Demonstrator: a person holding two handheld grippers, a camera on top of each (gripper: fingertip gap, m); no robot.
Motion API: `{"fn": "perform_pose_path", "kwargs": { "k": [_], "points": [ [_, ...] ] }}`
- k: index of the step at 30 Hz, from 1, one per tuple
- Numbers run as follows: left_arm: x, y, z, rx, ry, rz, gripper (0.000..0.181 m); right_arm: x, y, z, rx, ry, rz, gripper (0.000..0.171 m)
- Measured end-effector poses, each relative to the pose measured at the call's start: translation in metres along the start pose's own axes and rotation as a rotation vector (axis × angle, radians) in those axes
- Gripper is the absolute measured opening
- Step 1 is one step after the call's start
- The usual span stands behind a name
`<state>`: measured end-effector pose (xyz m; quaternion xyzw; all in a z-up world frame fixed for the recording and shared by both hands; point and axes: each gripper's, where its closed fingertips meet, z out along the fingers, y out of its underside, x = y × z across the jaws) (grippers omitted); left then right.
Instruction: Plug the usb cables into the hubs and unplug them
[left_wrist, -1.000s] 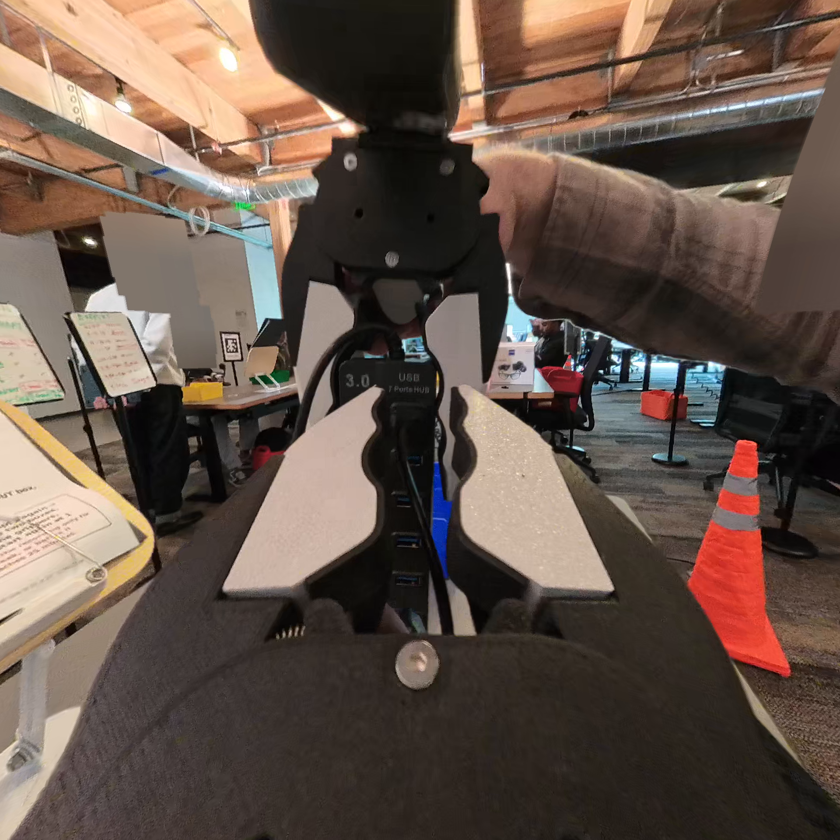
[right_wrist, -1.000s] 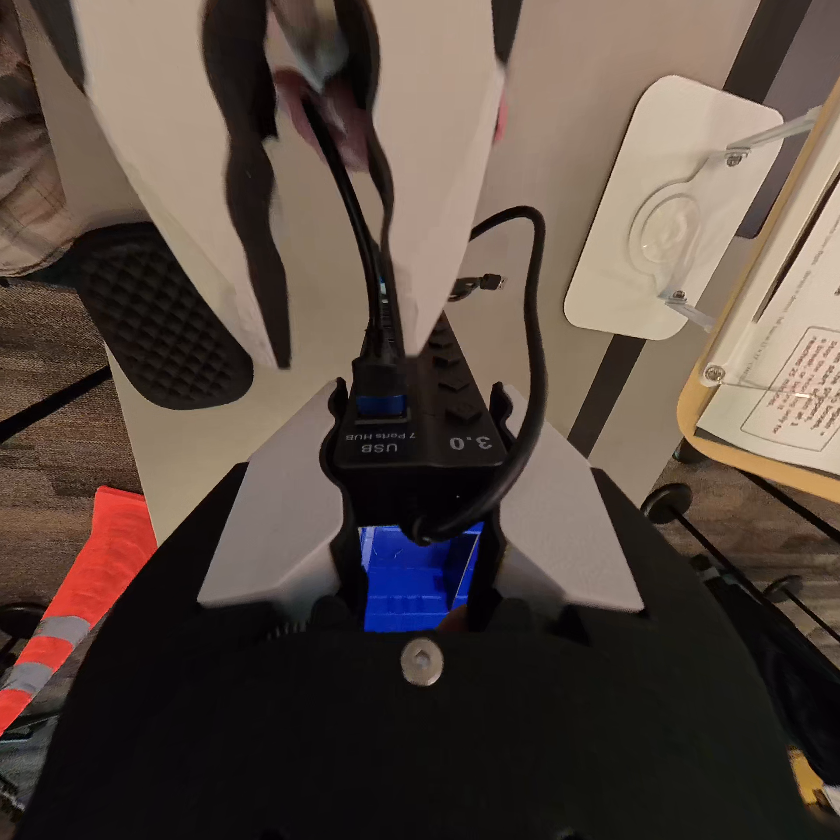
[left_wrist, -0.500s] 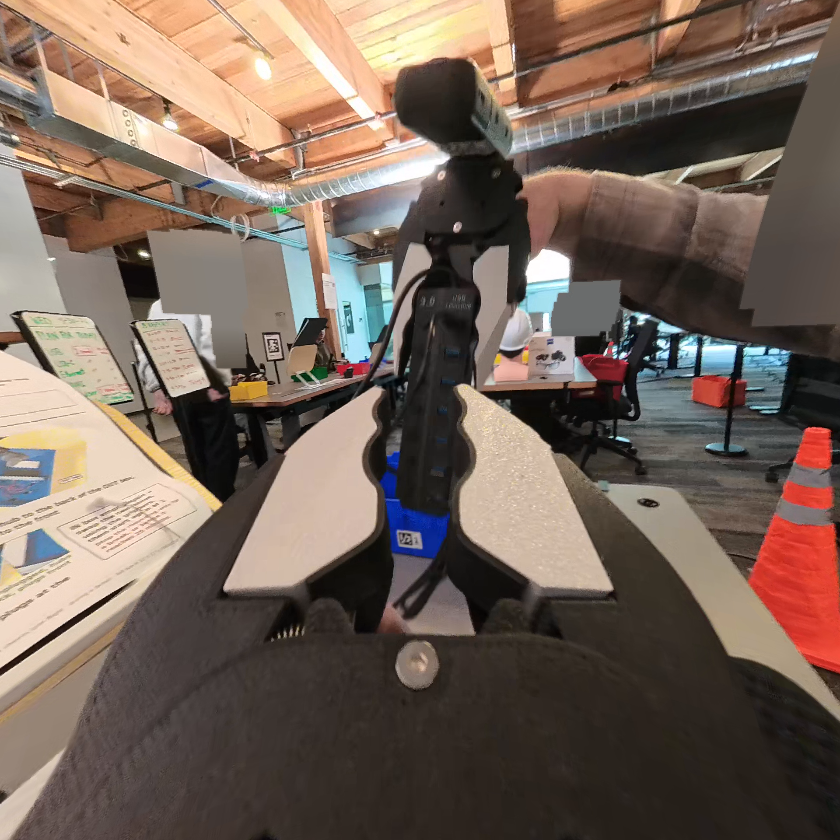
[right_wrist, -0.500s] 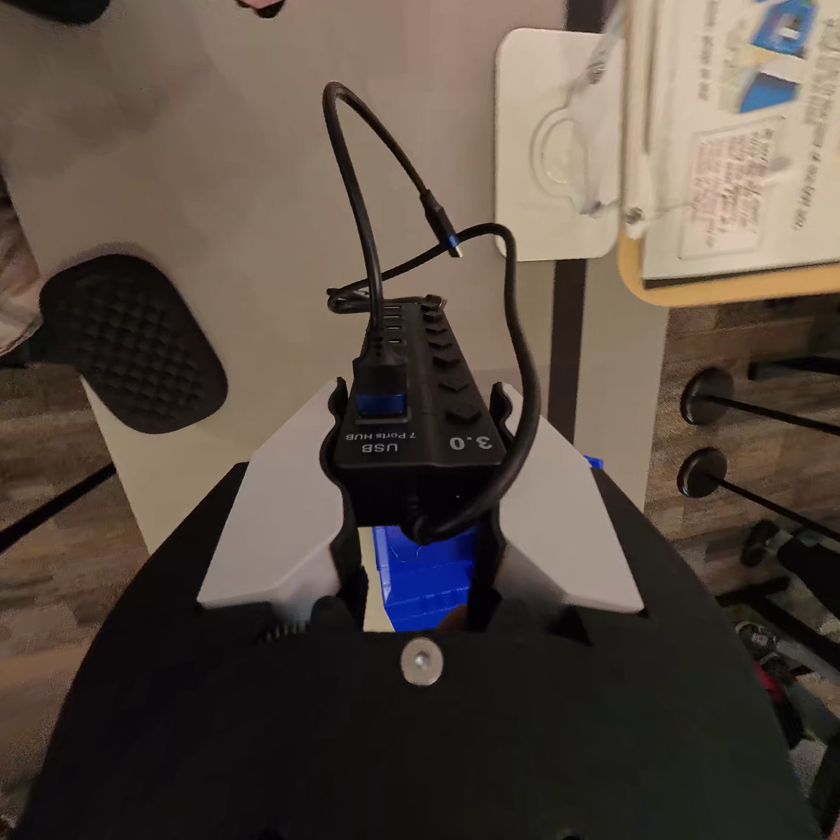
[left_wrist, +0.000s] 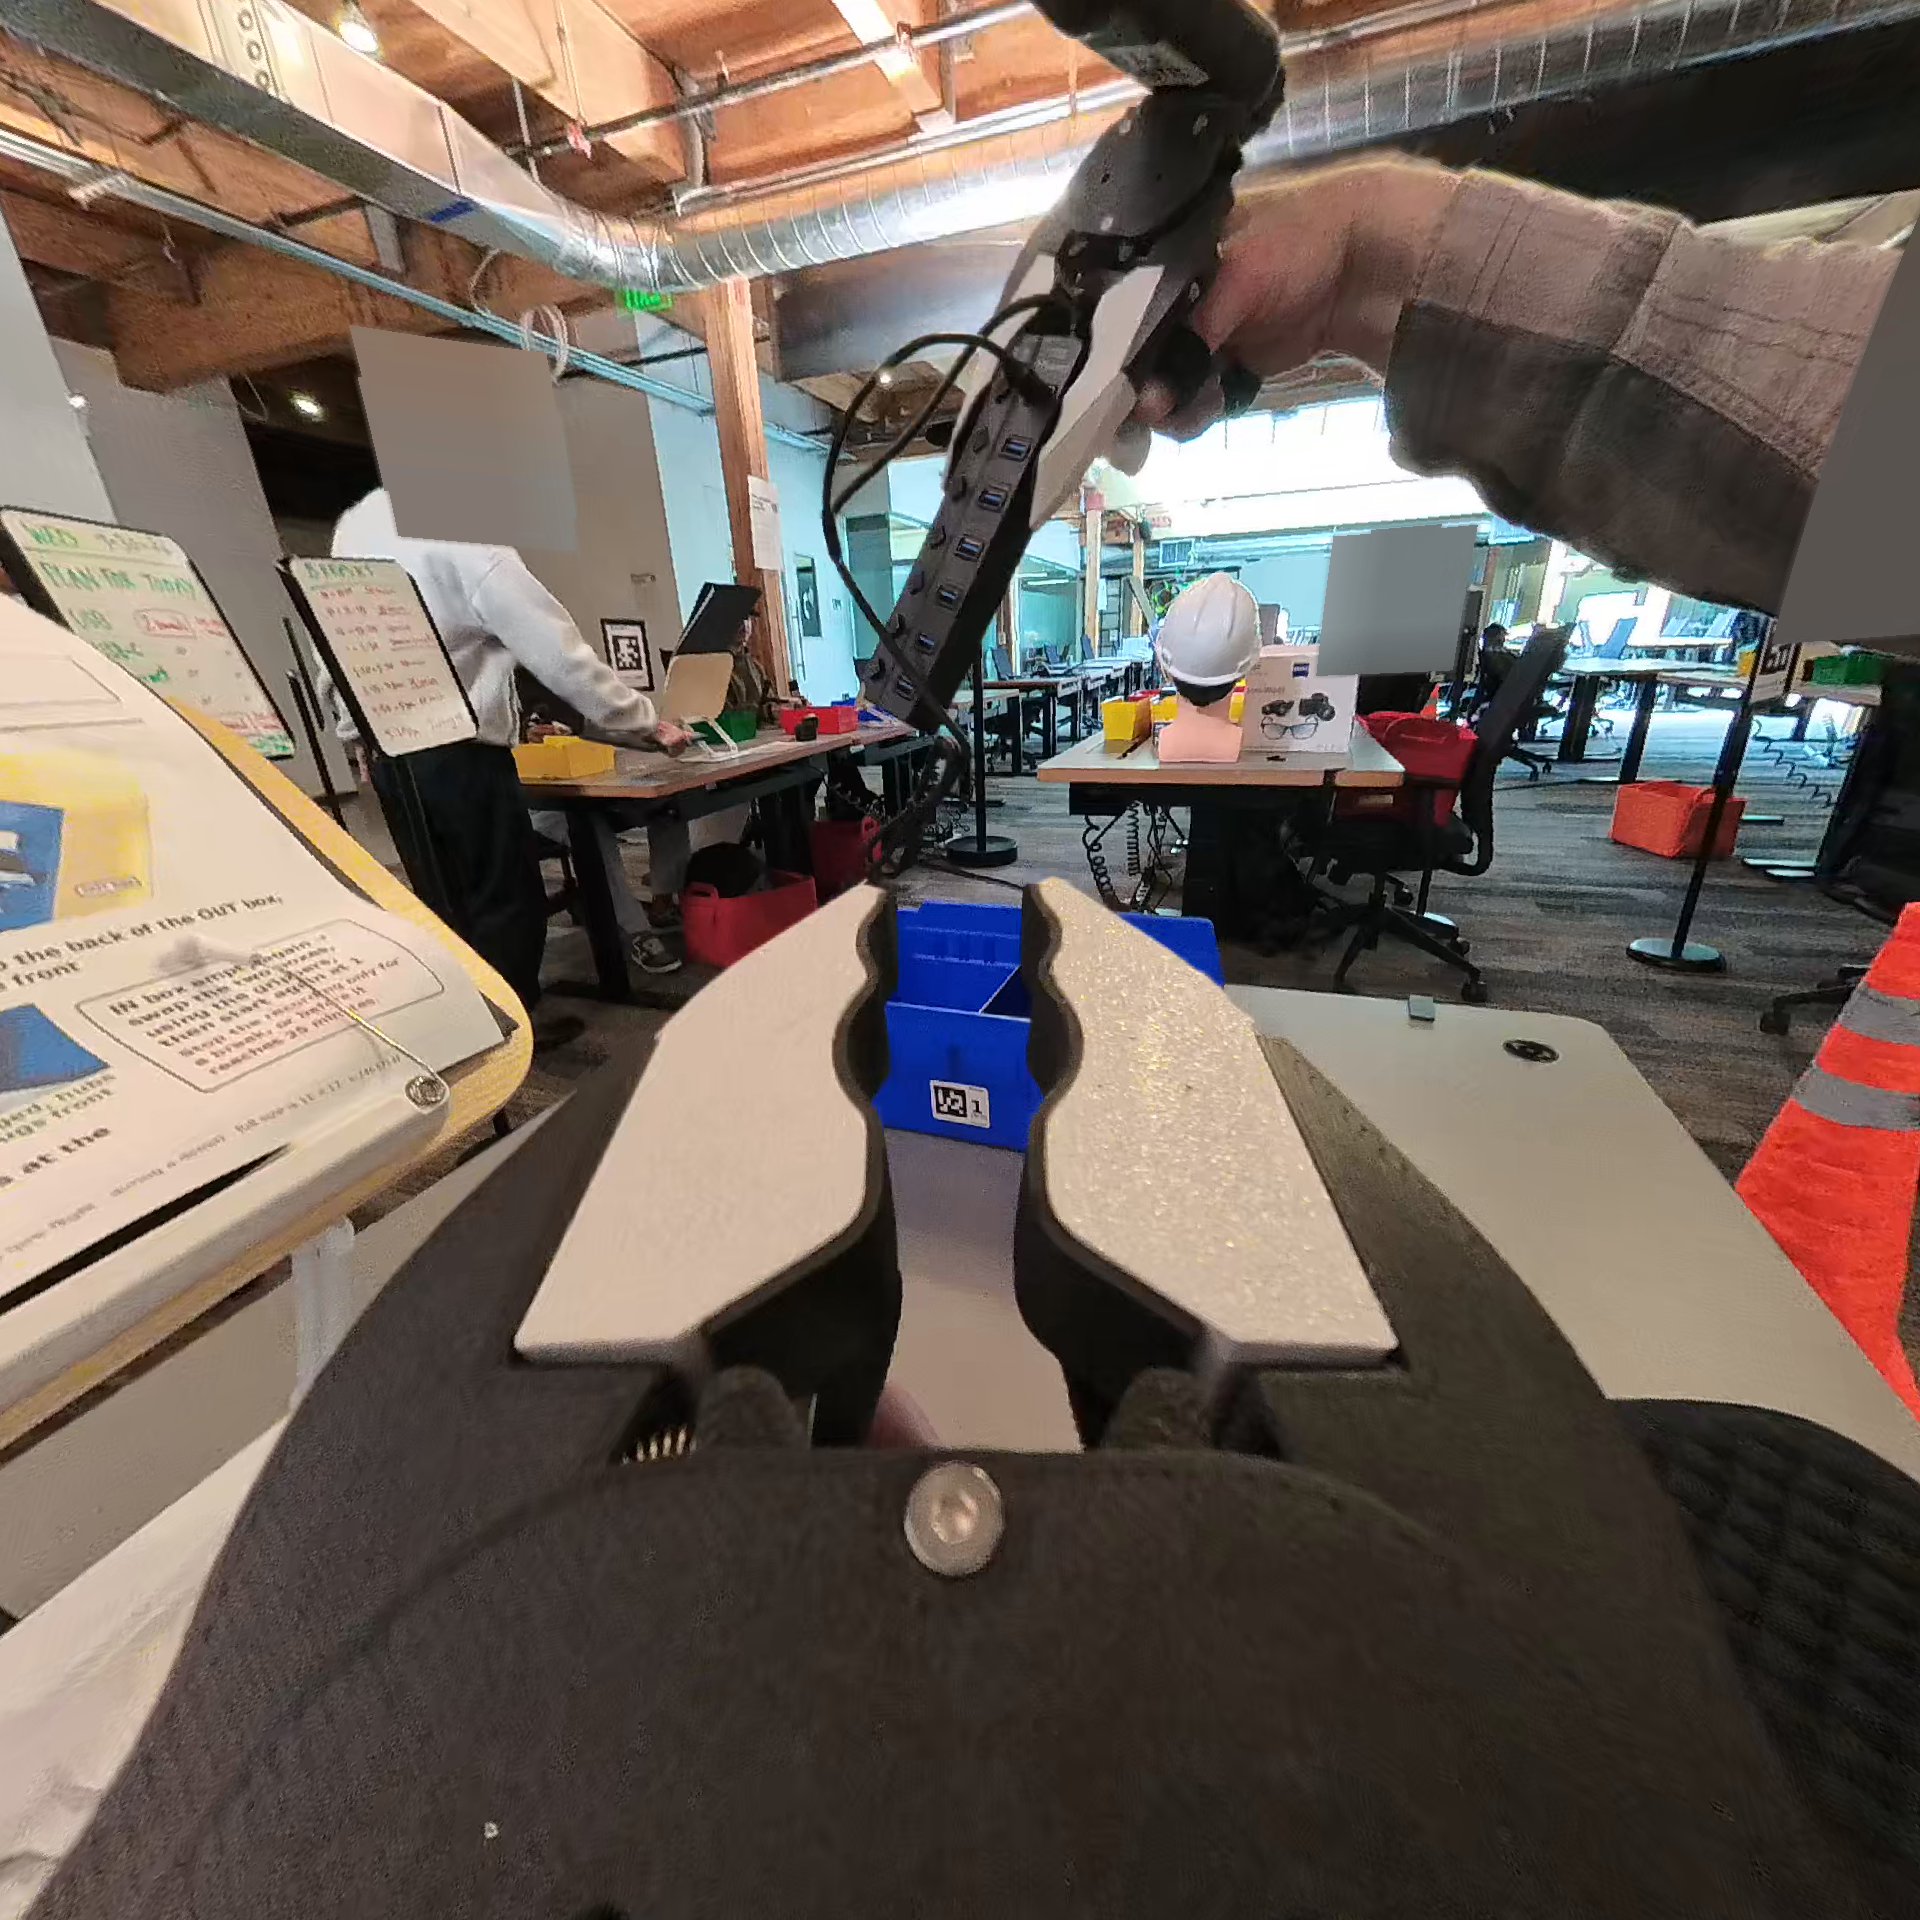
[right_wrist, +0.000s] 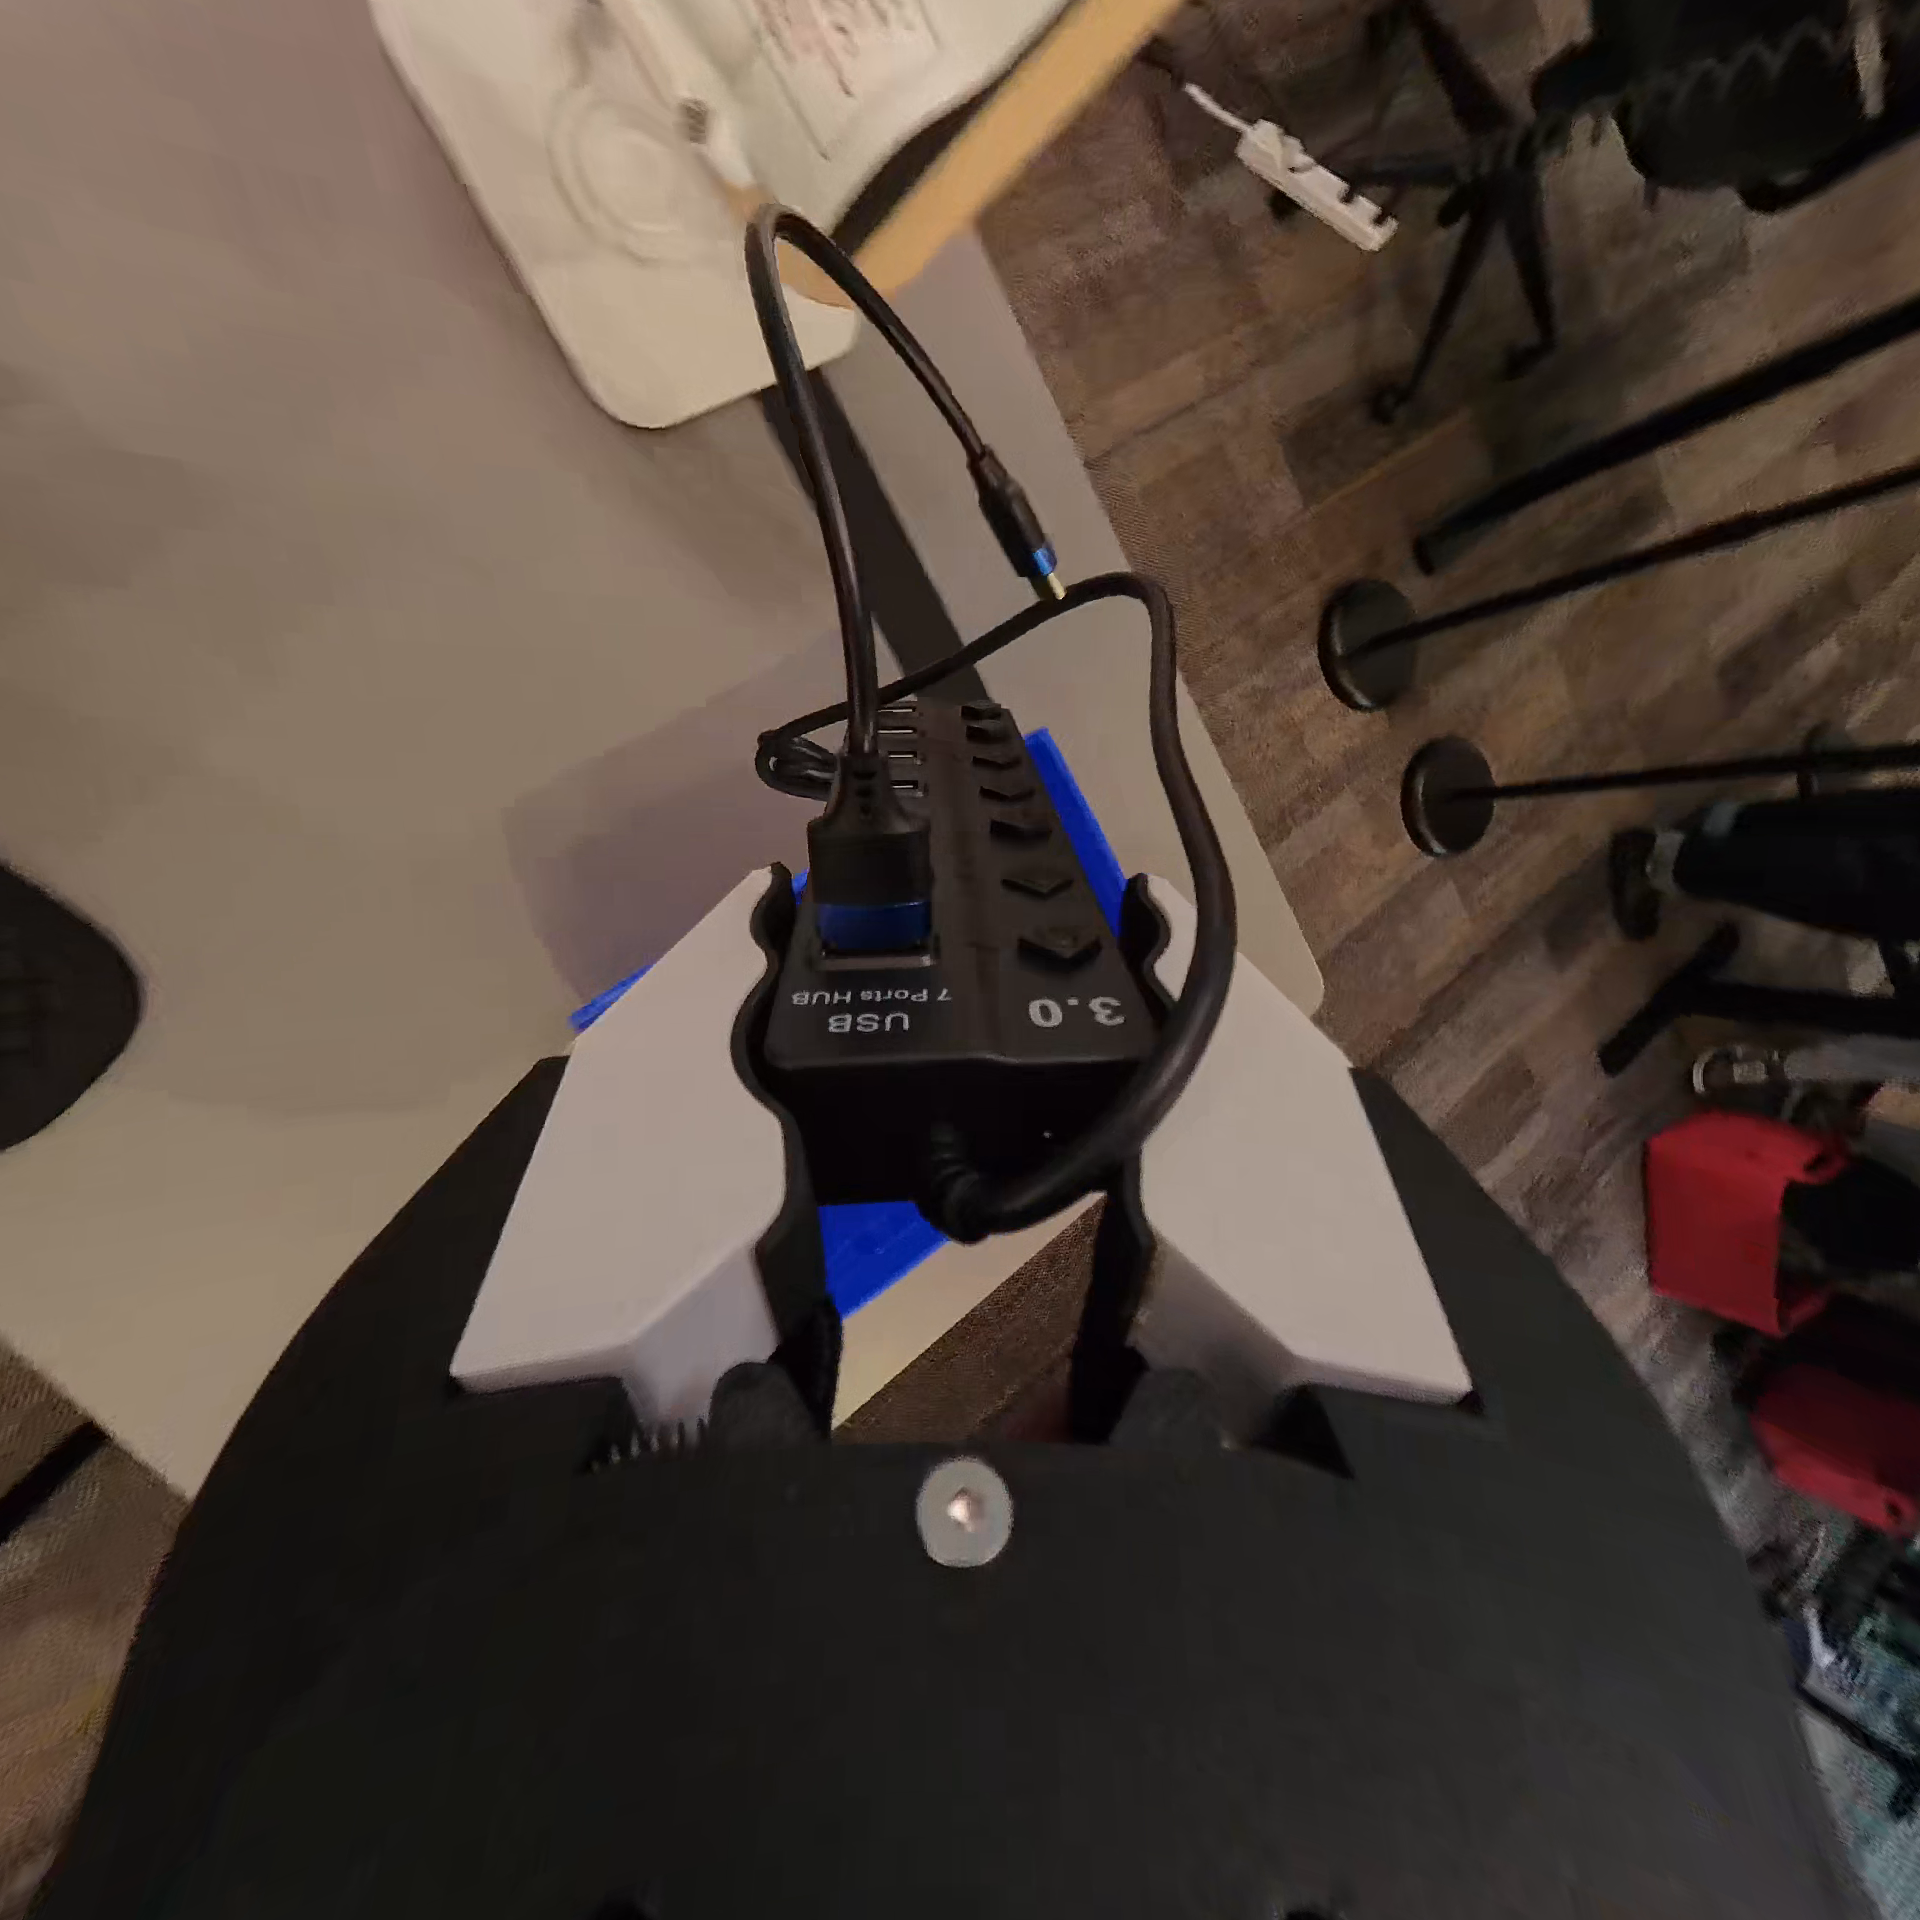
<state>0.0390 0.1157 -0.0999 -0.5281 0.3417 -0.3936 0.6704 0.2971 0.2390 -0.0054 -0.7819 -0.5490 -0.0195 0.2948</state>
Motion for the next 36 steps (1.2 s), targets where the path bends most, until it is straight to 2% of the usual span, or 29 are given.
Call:
{"fn": "perform_pose_path", "kwargs": {
  "k": [9, 15, 33, 36],
  "points": [
    [-0.005, 0.029, 0.007, -0.062, 0.012, -0.022, 0.021, 0.02, 0.072, 0.085, -0.094, -0.062, 0.188, 0.062],
    [-0.008, 0.038, 0.008, -0.082, 0.015, -0.03, 0.021, 0.016, 0.103, 0.137, -0.114, -0.161, 0.307, 0.062],
    [-0.017, 0.07, 0.012, -0.142, 0.01, -0.078, 0.022, 0.004, 0.166, 0.231, -0.121, -0.464, 0.682, 0.062],
    [-0.018, 0.075, 0.013, -0.153, 0.01, -0.089, 0.022, 0.011, 0.165, 0.239, -0.06, -0.476, 0.732, 0.063]
  ]
}}
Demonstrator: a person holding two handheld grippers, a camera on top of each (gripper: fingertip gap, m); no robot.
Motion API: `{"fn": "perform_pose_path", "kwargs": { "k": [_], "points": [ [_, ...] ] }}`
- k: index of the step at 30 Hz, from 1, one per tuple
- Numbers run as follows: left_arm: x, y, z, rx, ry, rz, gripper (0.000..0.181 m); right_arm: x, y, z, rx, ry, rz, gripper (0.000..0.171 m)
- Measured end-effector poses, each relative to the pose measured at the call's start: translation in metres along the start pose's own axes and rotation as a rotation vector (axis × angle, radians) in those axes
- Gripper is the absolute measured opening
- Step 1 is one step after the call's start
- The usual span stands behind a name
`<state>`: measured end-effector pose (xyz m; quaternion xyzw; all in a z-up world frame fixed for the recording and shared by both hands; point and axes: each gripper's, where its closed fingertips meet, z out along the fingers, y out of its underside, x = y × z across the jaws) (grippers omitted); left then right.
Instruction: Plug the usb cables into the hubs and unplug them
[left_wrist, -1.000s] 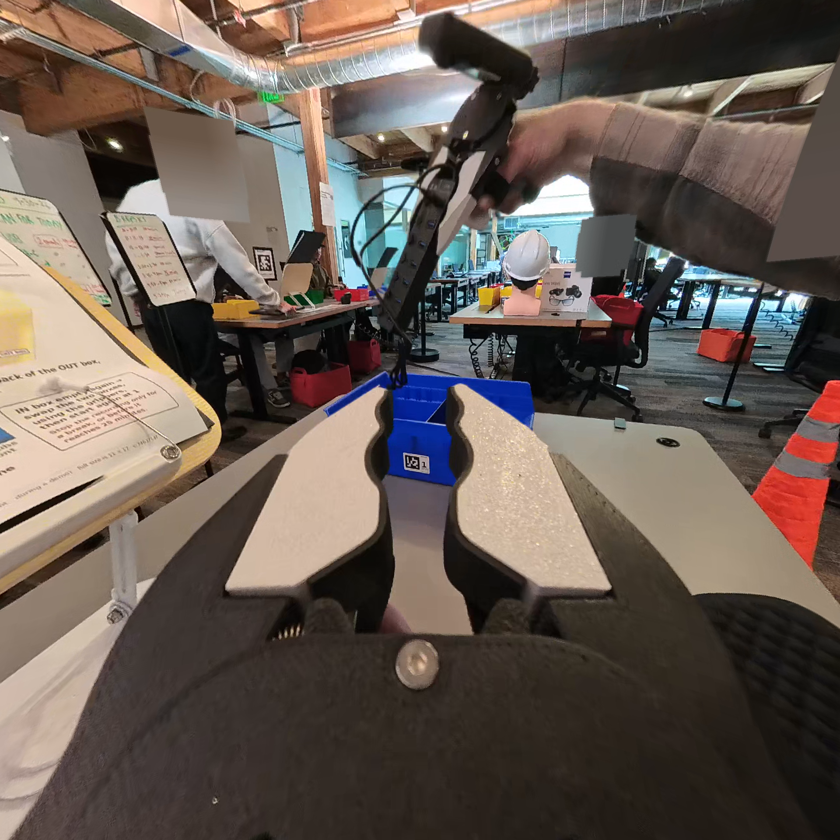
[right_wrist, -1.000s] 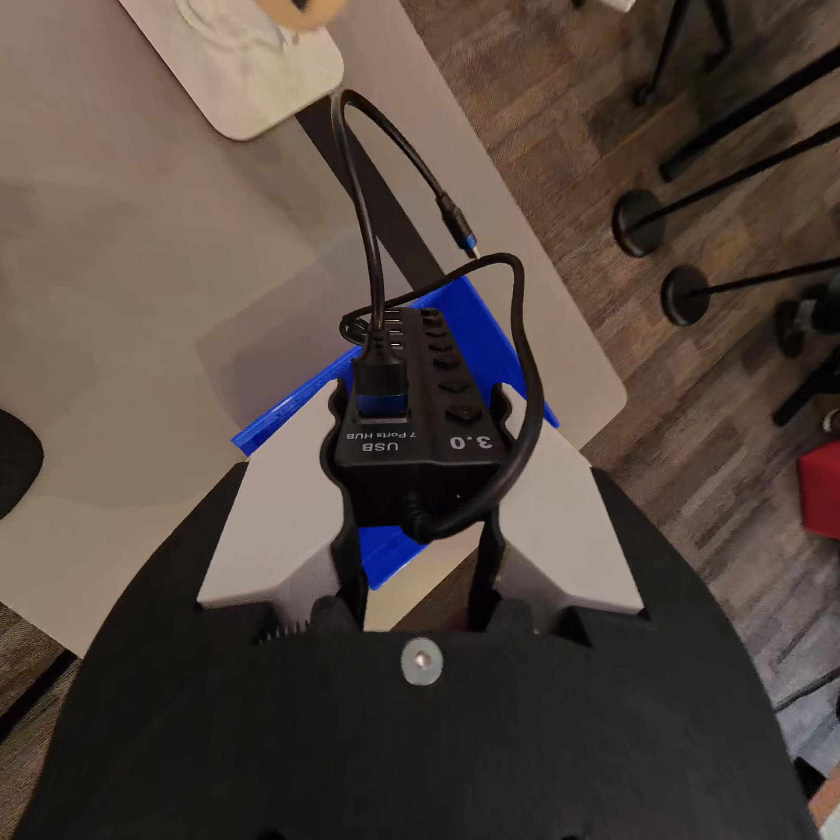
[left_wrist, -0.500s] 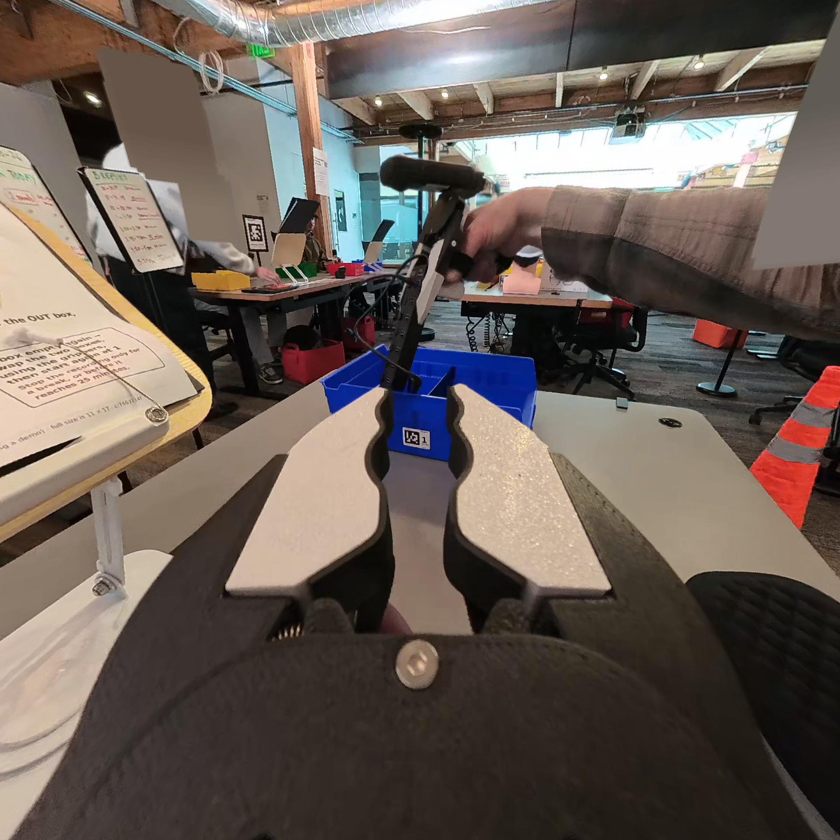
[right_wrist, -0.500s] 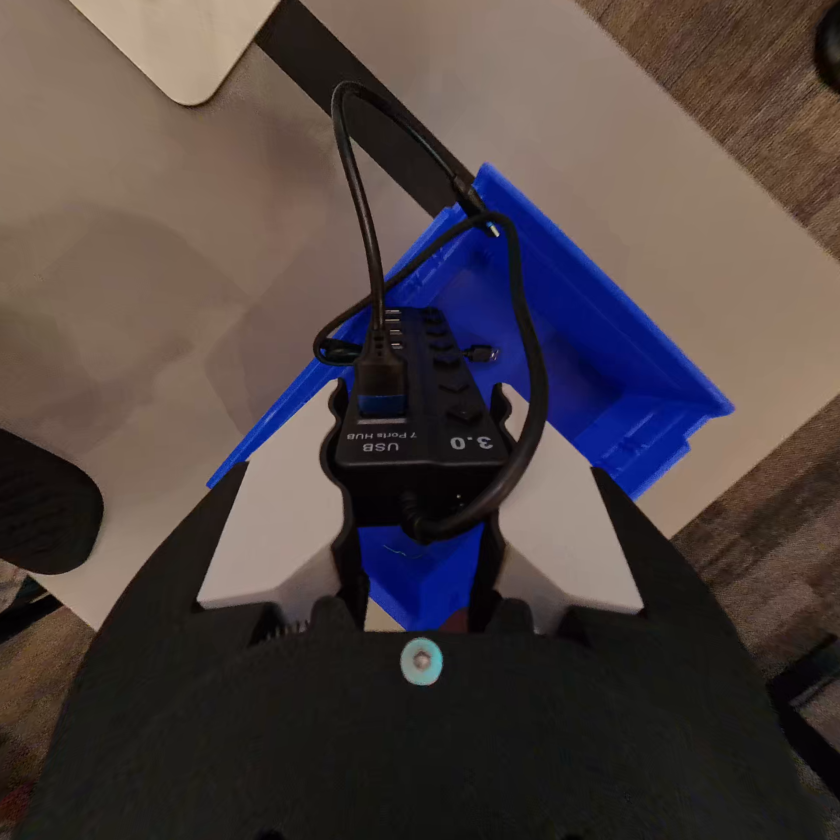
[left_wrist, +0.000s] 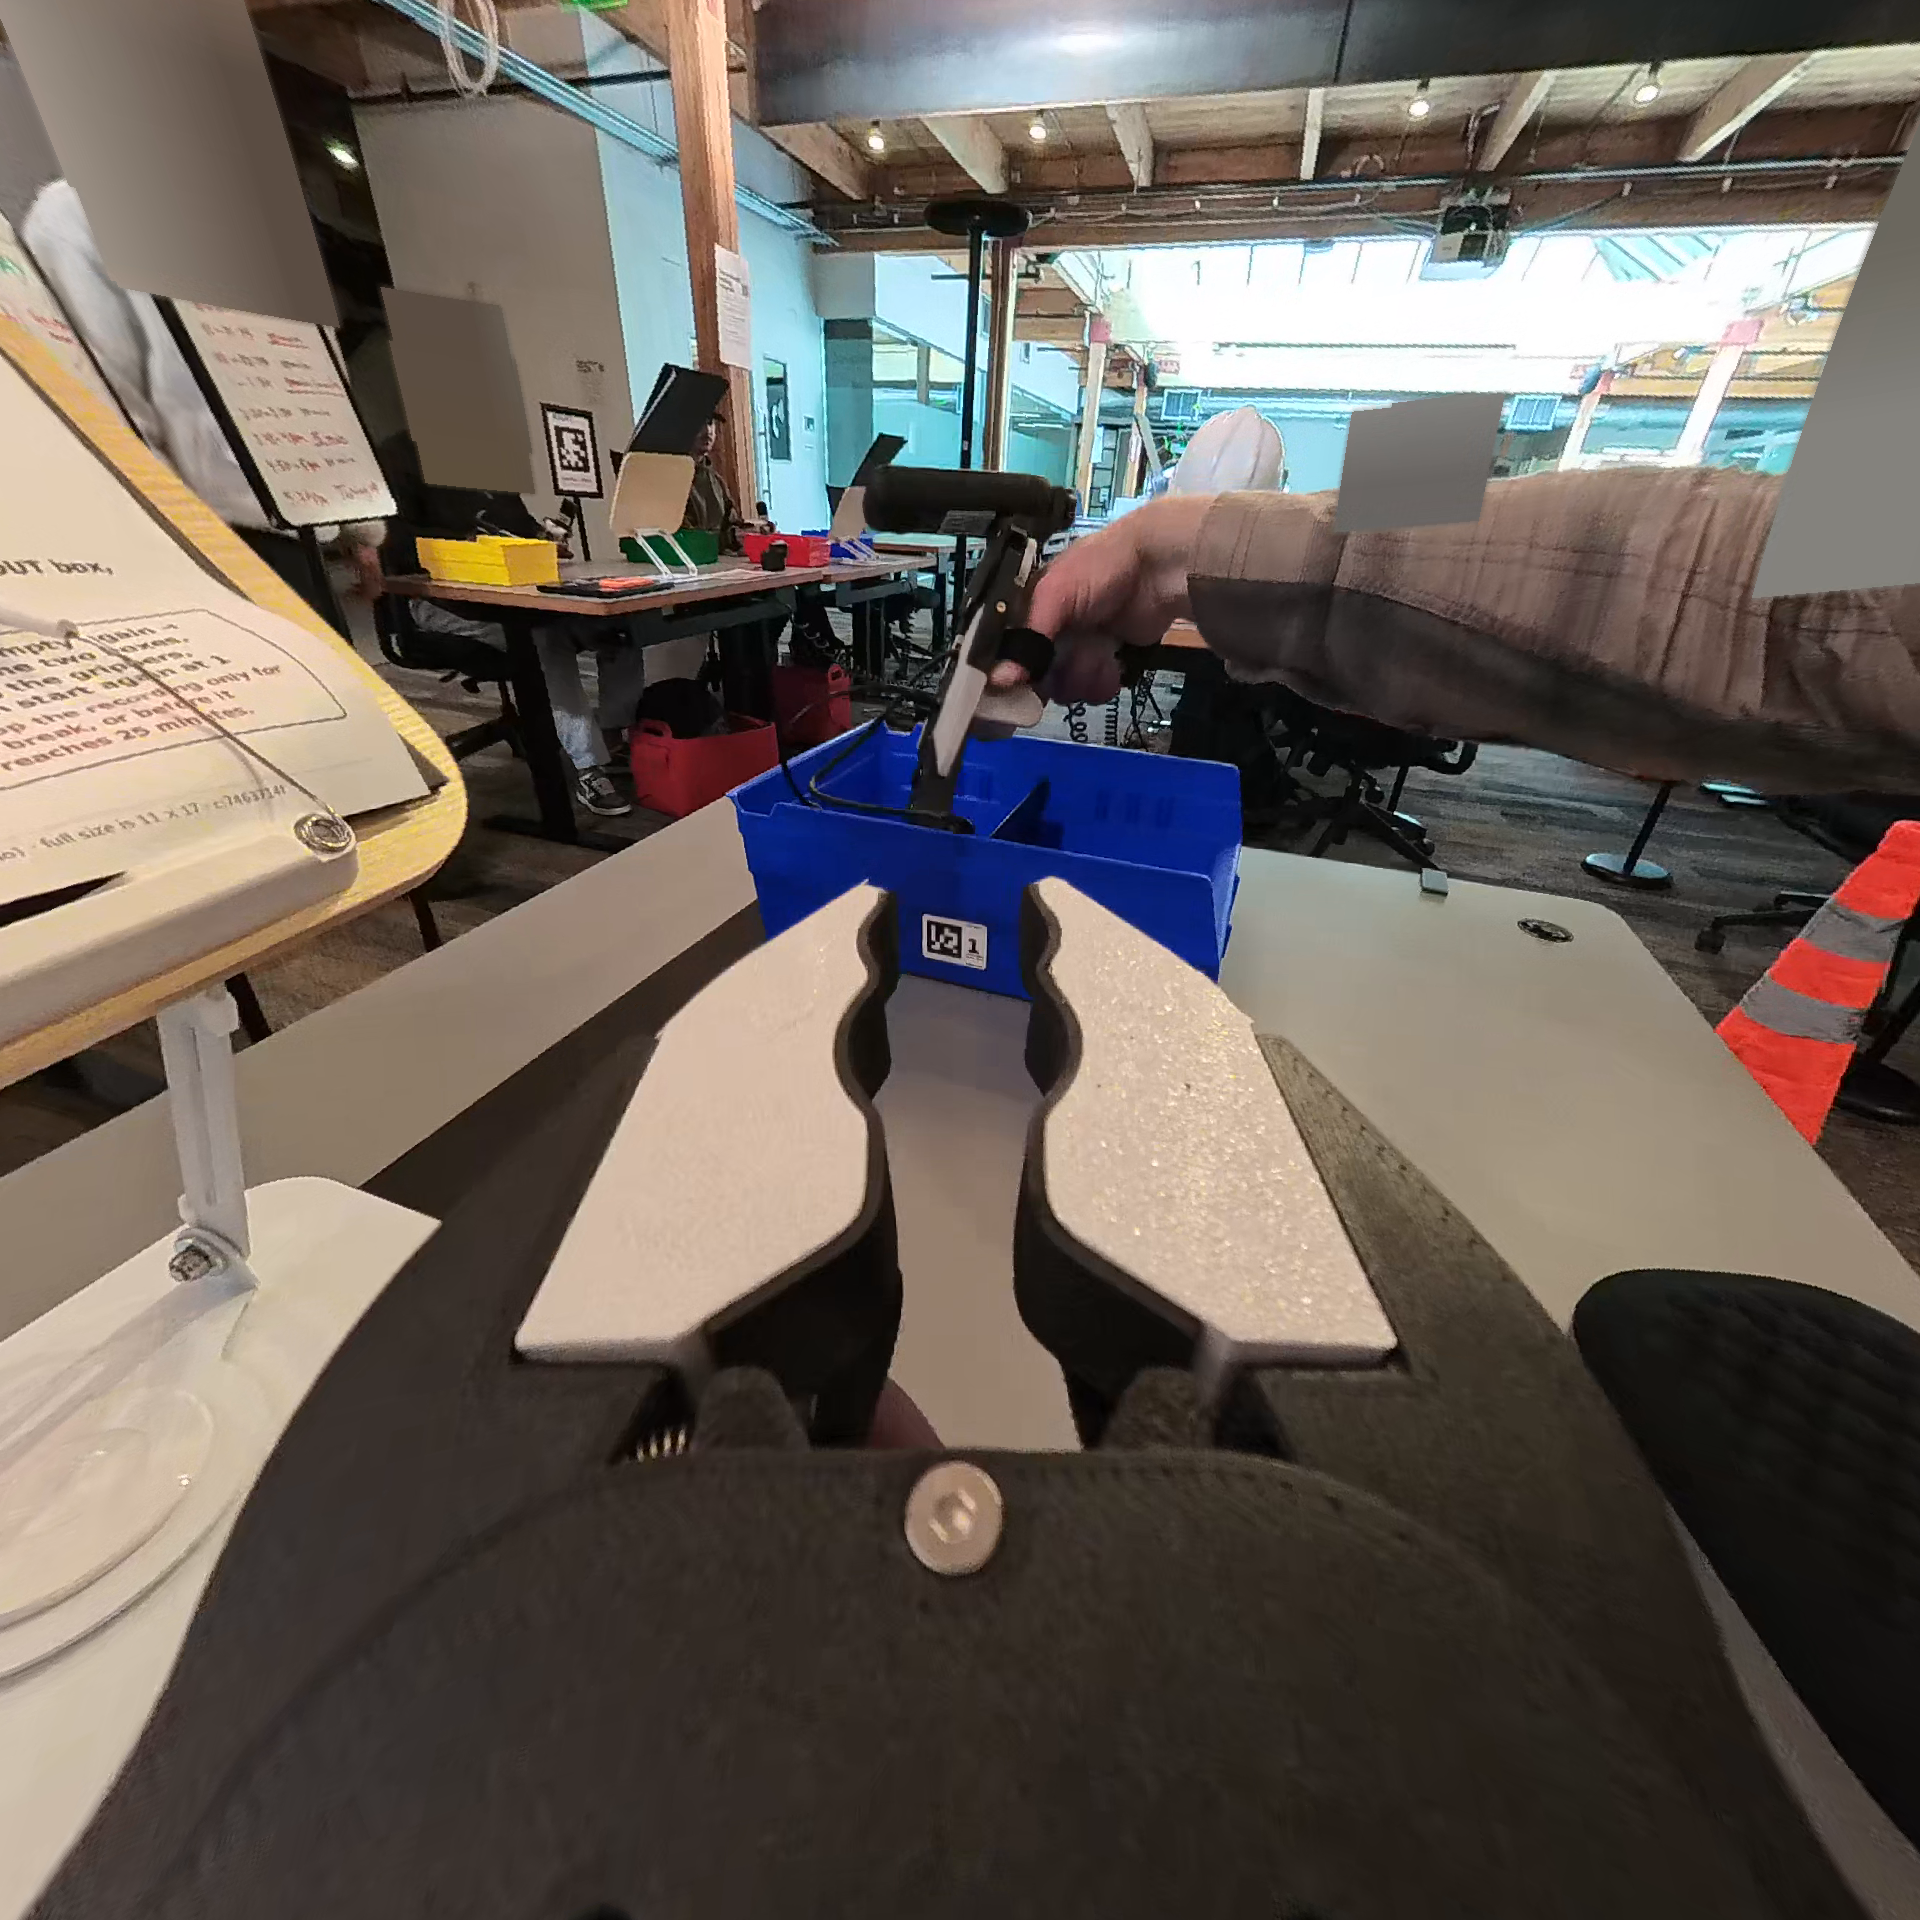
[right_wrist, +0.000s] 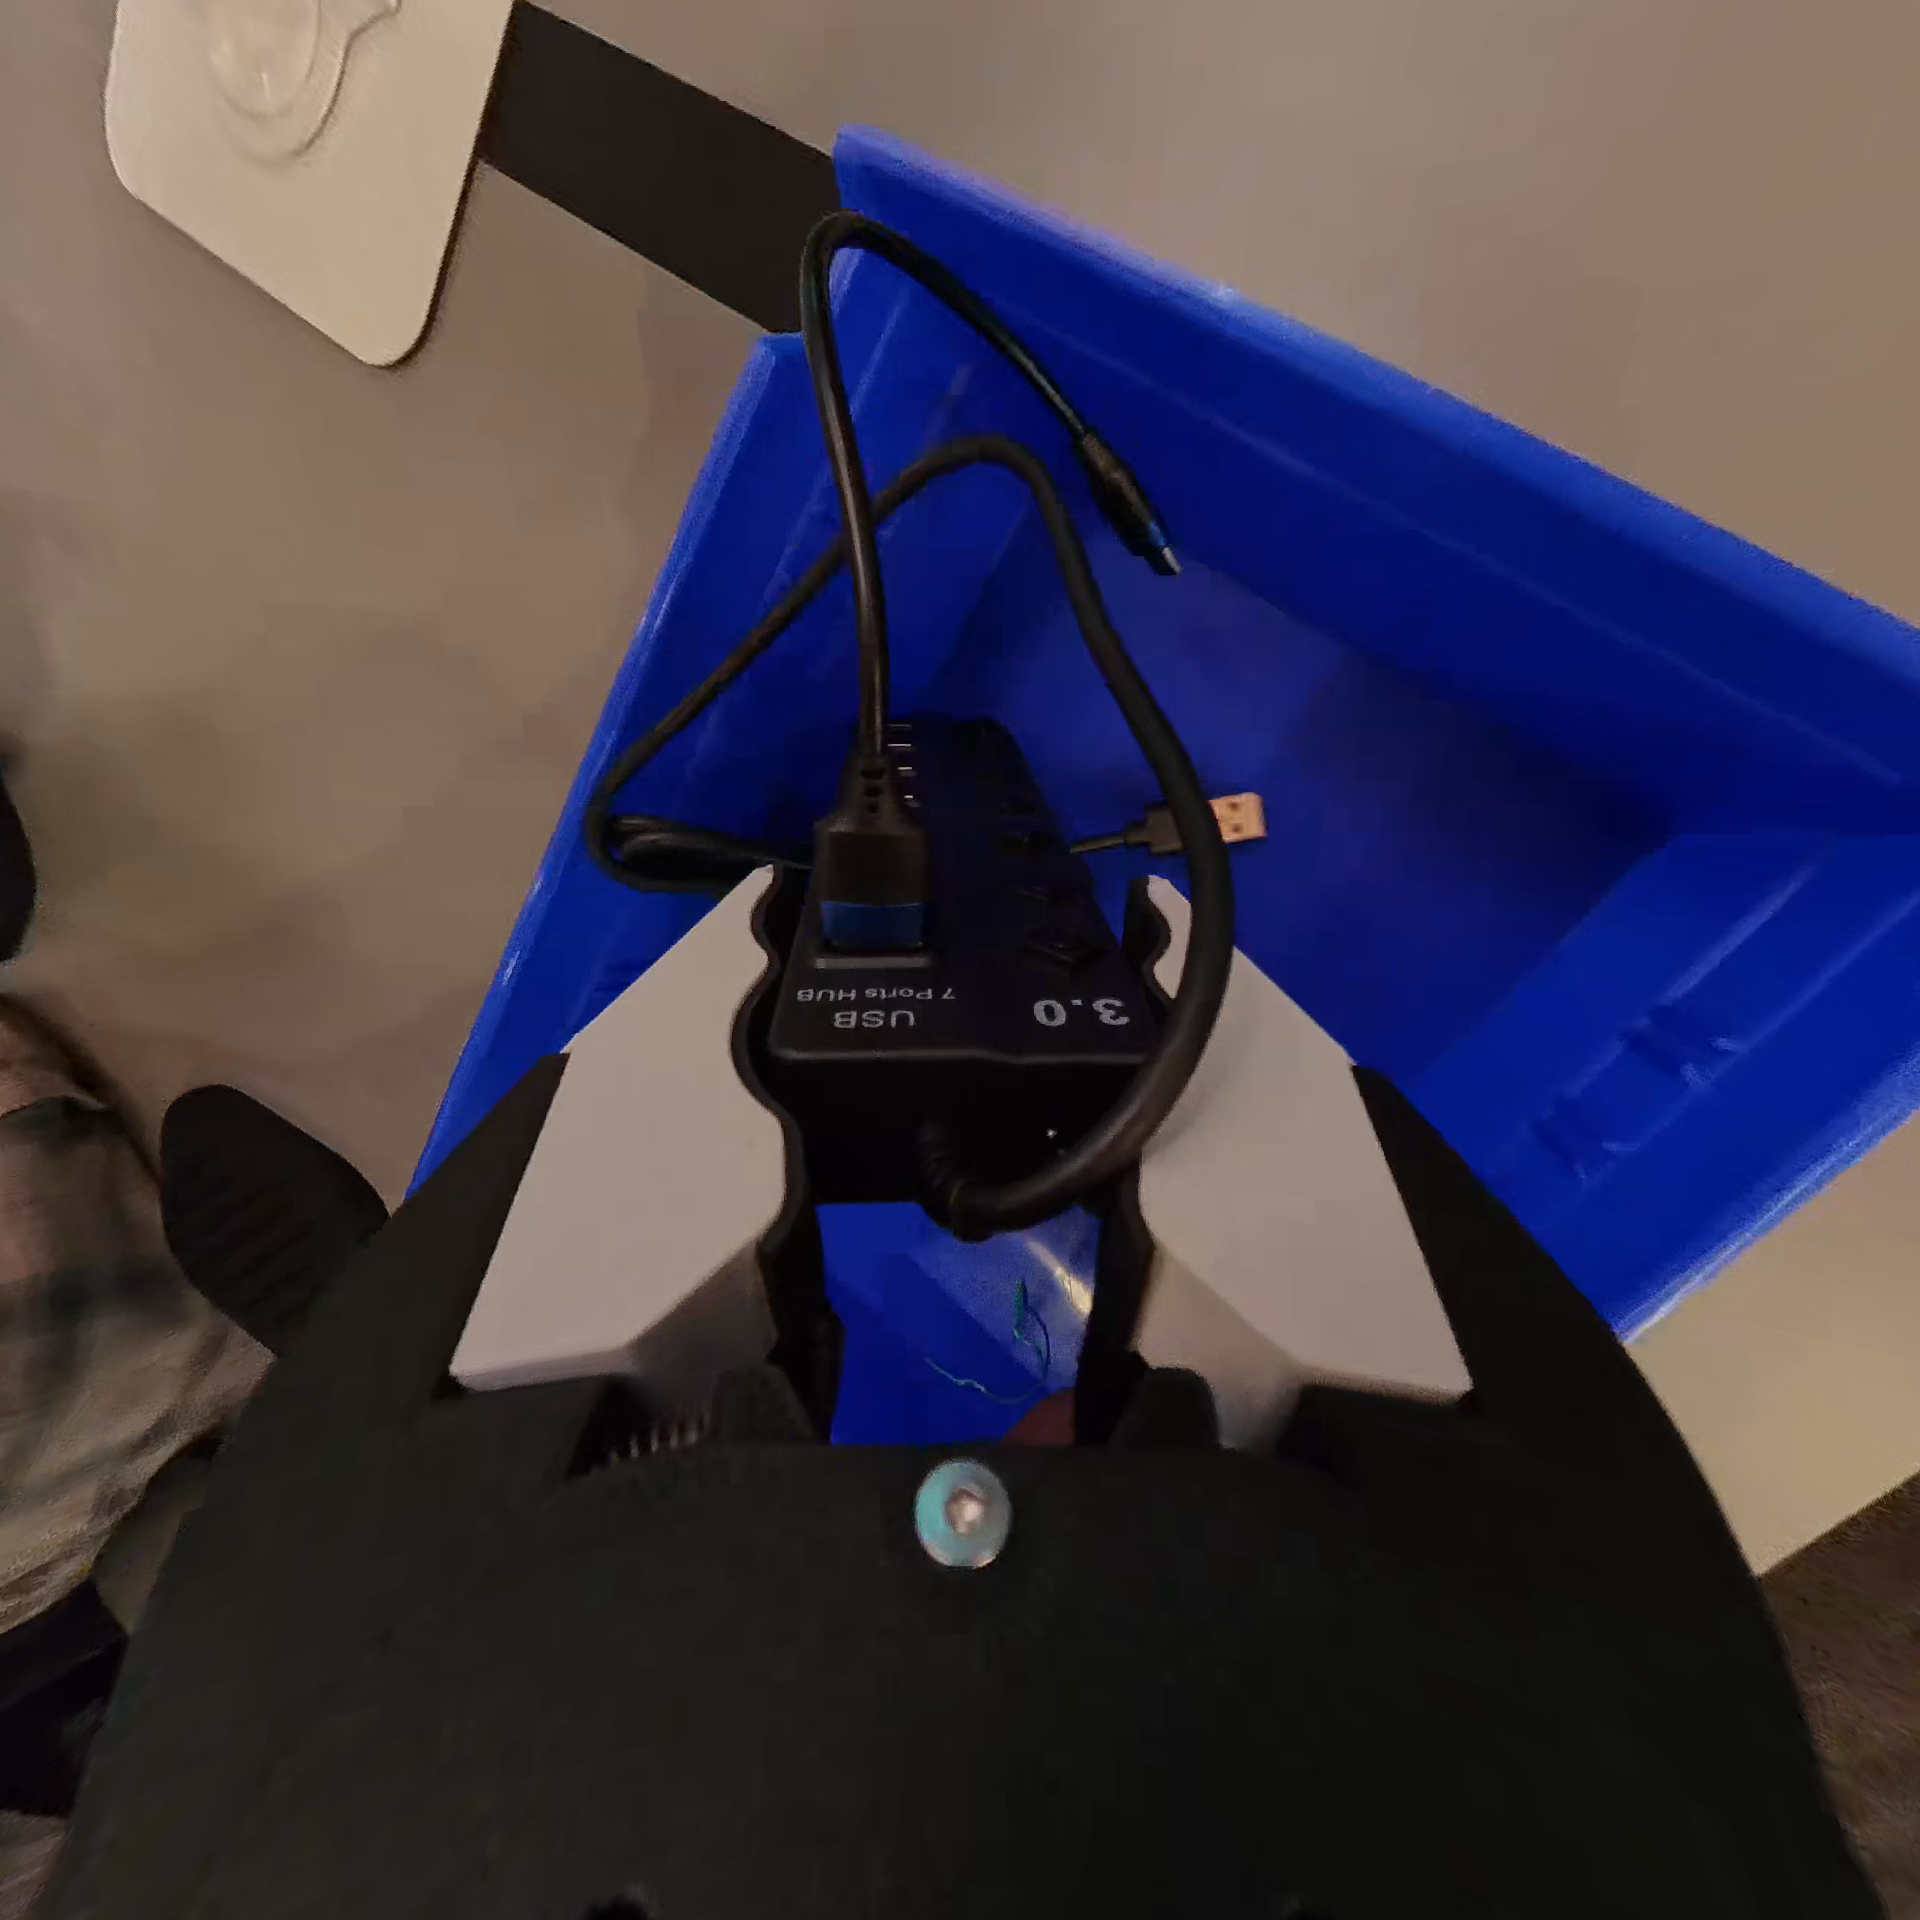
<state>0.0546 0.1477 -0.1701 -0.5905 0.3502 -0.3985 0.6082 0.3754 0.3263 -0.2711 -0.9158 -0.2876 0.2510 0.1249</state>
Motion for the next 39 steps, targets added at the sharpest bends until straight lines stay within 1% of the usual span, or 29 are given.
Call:
{"fn": "perform_pose_path", "kwargs": {
  "k": [6, 9, 13, 15, 16, 22, 28, 32, 33, 37, 39],
  "points": [
    [0.0, 0.008, 0.003, -0.018, 0.005, -0.007, 0.022, 0.008, 0.0, -0.001, 0.028, -0.034, 0.029, 0.064],
    [0.0, 0.01, 0.004, -0.023, 0.006, -0.008, 0.022, 0.011, 0.002, 0.0, 0.042, -0.045, 0.037, 0.069],
    [0.0, 0.011, 0.004, -0.023, 0.007, -0.01, 0.022, 0.009, 0.007, -0.001, 0.046, -0.062, 0.026, 0.08],
    [-0.001, 0.013, 0.004, -0.027, 0.007, -0.009, 0.022, 0.008, 0.01, -0.003, 0.036, -0.061, 0.015, 0.095],
    [0.0, 0.013, 0.005, -0.028, 0.008, -0.01, 0.022, 0.009, 0.013, -0.004, 0.023, -0.052, 0.013, 0.098],
    [0.001, 0.017, 0.006, -0.036, 0.013, -0.012, 0.022, 0.017, 0.019, -0.018, 0.011, 0.001, 0.017, 0.092],
    [0.002, 0.019, 0.008, -0.041, 0.017, -0.011, 0.022, 0.029, 0.017, -0.029, 0.019, 0.116, -0.014, 0.077],
    [0.003, 0.02, 0.008, -0.042, 0.021, -0.014, 0.022, 0.027, 0.012, -0.039, 0.022, 0.179, -0.055, 0.074],
    [0.003, 0.02, 0.008, -0.043, 0.02, -0.011, 0.022, 0.026, 0.013, -0.041, 0.002, 0.21, -0.076, 0.076],
    [0.005, 0.016, 0.008, -0.04, 0.019, 0.004, 0.022, 0.026, 0.01, -0.062, -0.047, 0.426, -0.174, 0.082],
    [0.006, 0.013, 0.008, -0.032, 0.019, 0.012, 0.022, 0.014, 0.007, -0.074, -0.052, 0.499, -0.222, 0.079]
  ]
}}
